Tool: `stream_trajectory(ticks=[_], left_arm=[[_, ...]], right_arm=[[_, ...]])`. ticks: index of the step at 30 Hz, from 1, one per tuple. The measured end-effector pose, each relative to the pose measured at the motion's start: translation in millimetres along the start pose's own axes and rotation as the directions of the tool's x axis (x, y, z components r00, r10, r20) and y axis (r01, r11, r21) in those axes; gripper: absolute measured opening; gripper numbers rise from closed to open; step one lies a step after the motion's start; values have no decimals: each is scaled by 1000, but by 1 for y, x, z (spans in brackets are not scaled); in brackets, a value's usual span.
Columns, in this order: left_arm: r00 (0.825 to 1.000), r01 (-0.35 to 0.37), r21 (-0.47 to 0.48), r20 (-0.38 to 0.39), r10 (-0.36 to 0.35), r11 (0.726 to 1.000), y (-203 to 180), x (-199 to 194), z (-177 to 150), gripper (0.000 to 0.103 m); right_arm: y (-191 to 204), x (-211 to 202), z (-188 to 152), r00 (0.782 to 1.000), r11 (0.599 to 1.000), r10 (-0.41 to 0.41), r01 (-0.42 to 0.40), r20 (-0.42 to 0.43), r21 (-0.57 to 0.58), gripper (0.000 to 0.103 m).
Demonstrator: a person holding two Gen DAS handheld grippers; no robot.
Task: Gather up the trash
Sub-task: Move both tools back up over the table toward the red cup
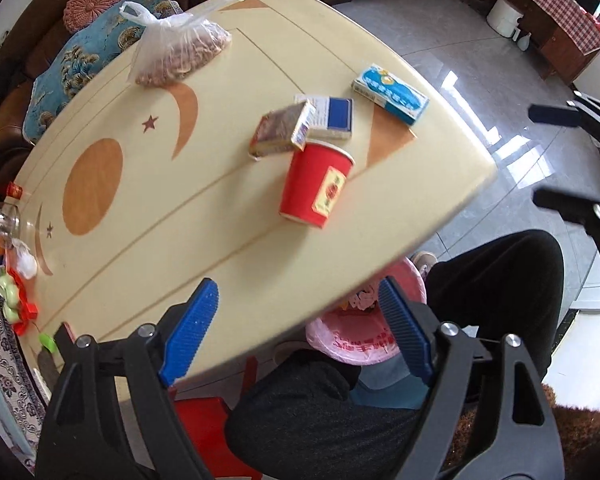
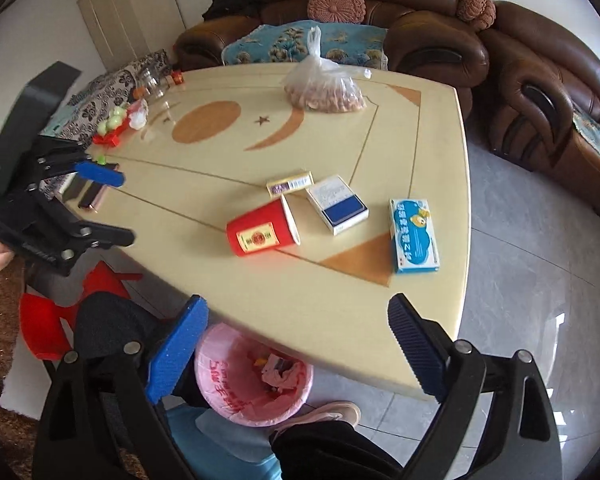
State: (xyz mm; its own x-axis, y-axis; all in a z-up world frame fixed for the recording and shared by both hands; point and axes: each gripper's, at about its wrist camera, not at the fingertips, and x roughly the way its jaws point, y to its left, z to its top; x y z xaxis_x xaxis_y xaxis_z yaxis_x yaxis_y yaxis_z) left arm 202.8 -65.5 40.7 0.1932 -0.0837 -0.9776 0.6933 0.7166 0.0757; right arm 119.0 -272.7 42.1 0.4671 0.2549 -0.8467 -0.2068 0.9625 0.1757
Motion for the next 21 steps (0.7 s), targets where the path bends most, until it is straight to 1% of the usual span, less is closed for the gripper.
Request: stream_trajectory(ticks=[2,7,13,16,21], left_arm=[[1000,-4,18,-8,4,1000,-1,-1,14,80],[999,-31,71,-30,33,997,-6,8,54,80],[996,-24,114,-85,33,993,-13,39,96,80],[994,-6,127,-109,20,992,-15,57,110,80],[989,2,147,-149,20,989,-17,84,128,80]], right_arm=[[-5,-1,7,999,999,38,-38,8,9,89],[-4,14,15,998,997,65,-65,-1,-39,90],[0,43,22,990,986,142,-143,-24,-82,90],[1,58,26,980,976,194,-197,-38,-97,90],[2,87,27,953,945,296,-302,-67,-123,90]])
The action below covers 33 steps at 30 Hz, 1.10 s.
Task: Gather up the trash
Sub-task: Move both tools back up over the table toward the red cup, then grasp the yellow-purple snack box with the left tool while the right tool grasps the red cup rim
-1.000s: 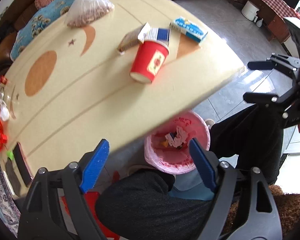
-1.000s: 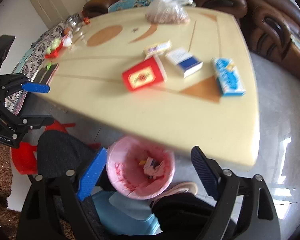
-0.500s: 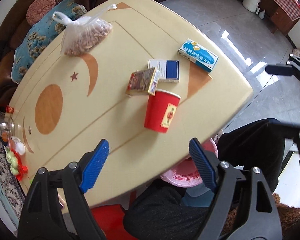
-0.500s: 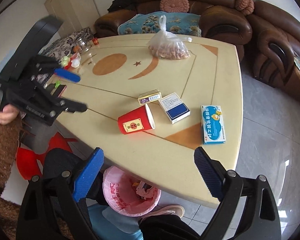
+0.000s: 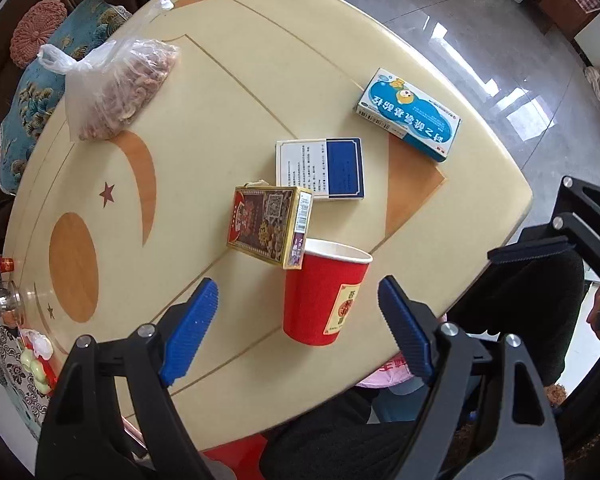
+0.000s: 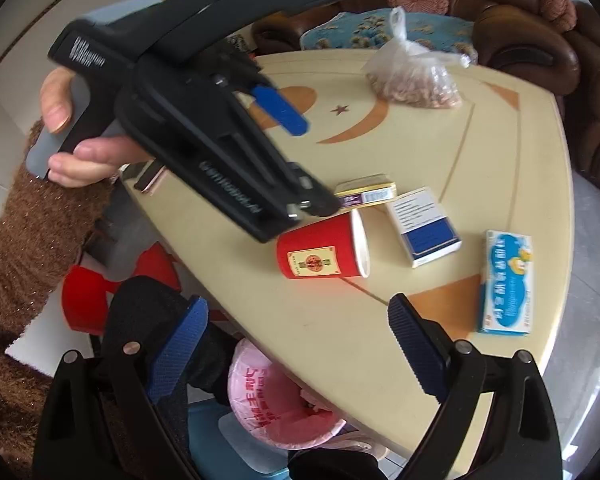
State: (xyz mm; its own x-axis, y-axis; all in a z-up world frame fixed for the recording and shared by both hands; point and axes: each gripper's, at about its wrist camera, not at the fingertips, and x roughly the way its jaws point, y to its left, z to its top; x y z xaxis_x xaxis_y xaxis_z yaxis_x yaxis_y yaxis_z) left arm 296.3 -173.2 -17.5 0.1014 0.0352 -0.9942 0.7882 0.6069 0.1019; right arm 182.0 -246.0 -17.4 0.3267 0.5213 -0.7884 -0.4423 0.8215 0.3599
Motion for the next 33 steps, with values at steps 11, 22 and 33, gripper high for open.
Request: stream_trajectory(ticks=[11,22,33], left_arm=[[999,15,1,-51,-15,1000,10,39,29,80],[996,12,40,-88,-8,999,10,64,43,80],[994,9,65,-113,-2,998,8,90,49,74]], right_arm=[[-26,51,-2,994,994,109,-109,-3,-30,90],[-33,79,9,990,983,141,-139,5,-123,90],[-32,101,7,979,965,205,-200,10,-169,70]])
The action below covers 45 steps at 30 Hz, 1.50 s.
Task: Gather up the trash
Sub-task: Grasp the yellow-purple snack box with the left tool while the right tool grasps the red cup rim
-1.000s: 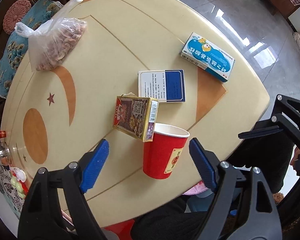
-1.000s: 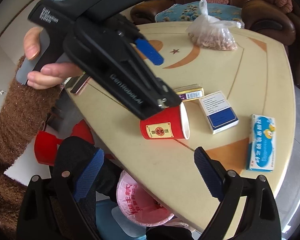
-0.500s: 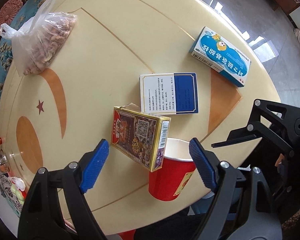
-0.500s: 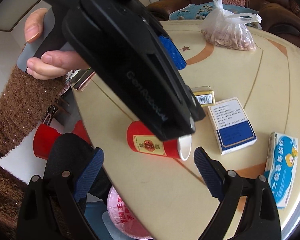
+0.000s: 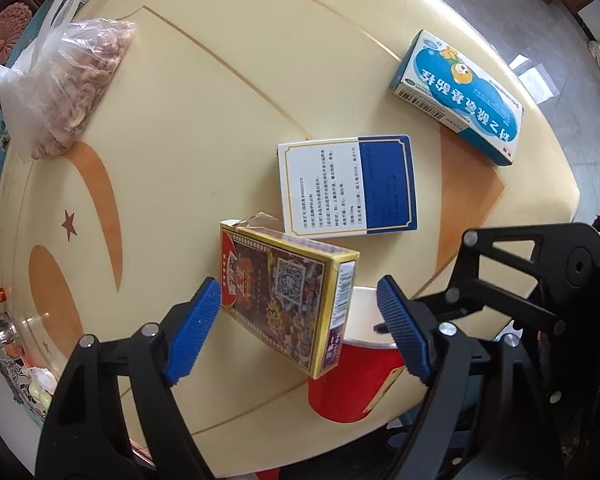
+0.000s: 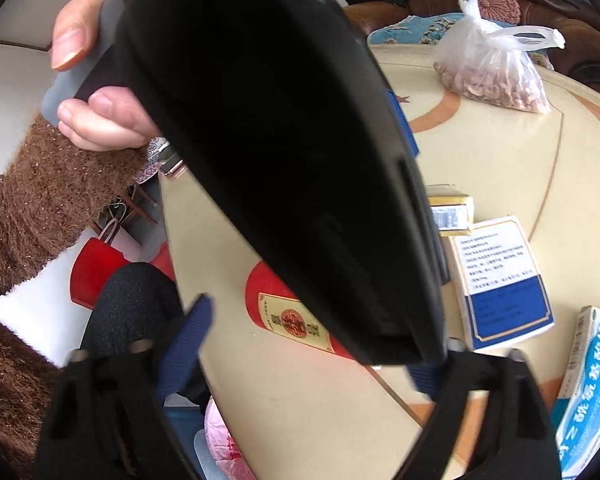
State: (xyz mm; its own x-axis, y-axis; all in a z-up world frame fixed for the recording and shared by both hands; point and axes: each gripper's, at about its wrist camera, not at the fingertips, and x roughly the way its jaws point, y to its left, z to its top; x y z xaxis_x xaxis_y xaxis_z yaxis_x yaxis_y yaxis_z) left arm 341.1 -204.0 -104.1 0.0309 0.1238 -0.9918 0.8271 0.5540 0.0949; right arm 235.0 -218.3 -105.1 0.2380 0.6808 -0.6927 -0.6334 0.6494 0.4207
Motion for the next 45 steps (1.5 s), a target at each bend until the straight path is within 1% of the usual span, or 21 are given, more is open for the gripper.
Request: stream_trajectory(ticks=[2,3,5,6,7,9,11,15,17,21,22,23,28,31,34,35,37,41,45], left_arm=[[1000,5,5,-16,-5,1000,-1,6,1,62],[1000,7,3,-22,-7,1000,-1,8,1,60],[1000,-5,2,-23,5,1000,-2,13,2,53],[1000,1,-4,-22,-1,1000,0,15,2,53],[1000,9,-8,-18,-9,1000,1,16,2,53],[1000,7,-7,-12,-7,1000,0,18,2,53],[1000,-18,-8,-3,18,1000,-1,19,2,49],[1000,-23,-38,8,23,999,0,13,3,44],[999,-34,-66,16,35,997,6,11,7,40],[999,-39,-86,22,41,996,12,6,11,36],[999,-42,-92,27,45,995,13,5,11,34],[998,-48,-92,30,51,995,14,4,11,32],[996,-75,-113,43,80,991,17,1,12,27],[996,-66,-141,45,73,988,20,1,10,25],[997,-59,-169,41,67,984,29,-1,8,24],[997,-54,-178,44,63,983,39,-2,-4,23],[997,-48,-196,41,57,979,49,3,-7,22],[997,-38,-223,54,51,974,57,2,-14,20],[996,-25,-236,80,45,971,61,0,-22,20]], right_arm=[[3,3,-1,1000,1000,-4,4,-13,-10,59],[4,4,-2,1000,1000,-8,8,-12,-12,57],[5,6,-3,1000,1000,-4,4,-12,-10,47],[5,6,-3,1000,1000,-5,5,-12,-7,43],[5,7,-3,1000,1000,-10,10,-19,-3,34],[3,8,-2,1000,1000,1,-1,-15,7,33],[1,7,-1,1000,1000,0,0,-10,20,31],[-1,5,2,1000,999,-8,8,1,34,27],[-2,3,3,1000,999,-11,11,7,43,26],[-4,2,5,1000,998,-15,14,11,61,24],[-4,2,5,1000,998,-14,13,9,66,22],[-4,1,7,1000,998,-18,17,13,68,20],[-2,2,13,999,996,-52,52,-2,66,19],[5,7,15,998,996,-65,65,-12,67,16],[7,9,19,996,994,-88,89,-20,68,10],[14,13,20,995,993,-99,100,-21,69,9],[19,17,21,993,990,-118,120,-29,71,7],[22,19,18,988,986,-148,151,-38,77,6],[21,12,20,980,977,-198,200,-33,81,5]])
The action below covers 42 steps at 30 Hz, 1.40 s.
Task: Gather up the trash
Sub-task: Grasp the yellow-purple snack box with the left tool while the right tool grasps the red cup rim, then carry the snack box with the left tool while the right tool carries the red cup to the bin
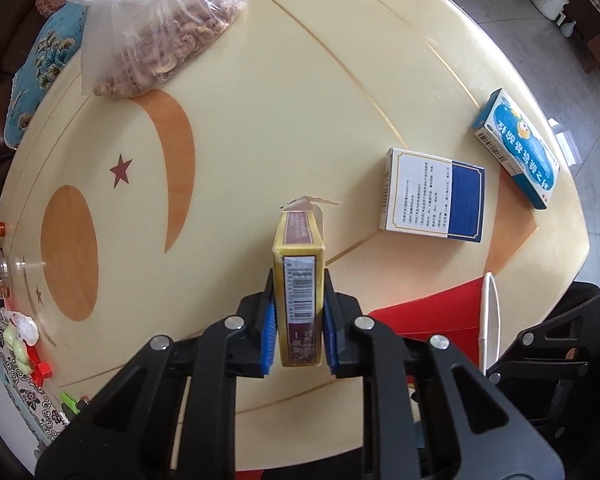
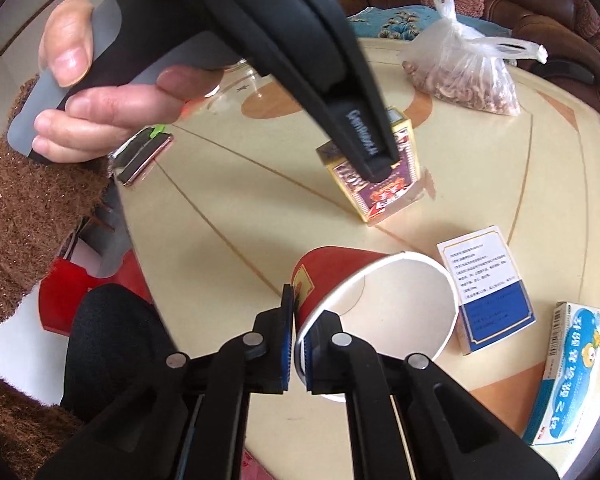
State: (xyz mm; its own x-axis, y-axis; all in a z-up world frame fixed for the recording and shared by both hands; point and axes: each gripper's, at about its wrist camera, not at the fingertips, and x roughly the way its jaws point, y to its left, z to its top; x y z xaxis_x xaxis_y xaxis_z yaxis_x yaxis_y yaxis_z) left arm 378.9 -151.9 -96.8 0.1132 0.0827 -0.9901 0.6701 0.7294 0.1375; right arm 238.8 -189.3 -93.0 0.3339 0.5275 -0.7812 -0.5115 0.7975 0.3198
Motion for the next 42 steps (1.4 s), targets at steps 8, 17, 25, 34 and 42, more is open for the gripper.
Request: stream_trajectory(ticks=[8,17,25,34,42], left_arm=[[999,-1,-28,33,2,1000,3,-7,-16,19],[995,-11,-33,95,14,999,-2,-29,-45,19],[989,-23,-22,149,26,1000,-12,-57,-77,19],[975,-39,2,221,38,999,-31,-89,-119,20],[965,-41,15,261,36,999,-48,-107,-157,20]], right_arm=[[-5,-12,-1,997,996,-82,82,5,47,4],[-4,-33,0,985,984,-169,167,32,68,4],[11,-58,2,969,970,-238,232,66,77,4],[39,-97,-5,954,960,-274,265,120,85,4],[65,-123,-22,949,958,-280,267,142,107,4]])
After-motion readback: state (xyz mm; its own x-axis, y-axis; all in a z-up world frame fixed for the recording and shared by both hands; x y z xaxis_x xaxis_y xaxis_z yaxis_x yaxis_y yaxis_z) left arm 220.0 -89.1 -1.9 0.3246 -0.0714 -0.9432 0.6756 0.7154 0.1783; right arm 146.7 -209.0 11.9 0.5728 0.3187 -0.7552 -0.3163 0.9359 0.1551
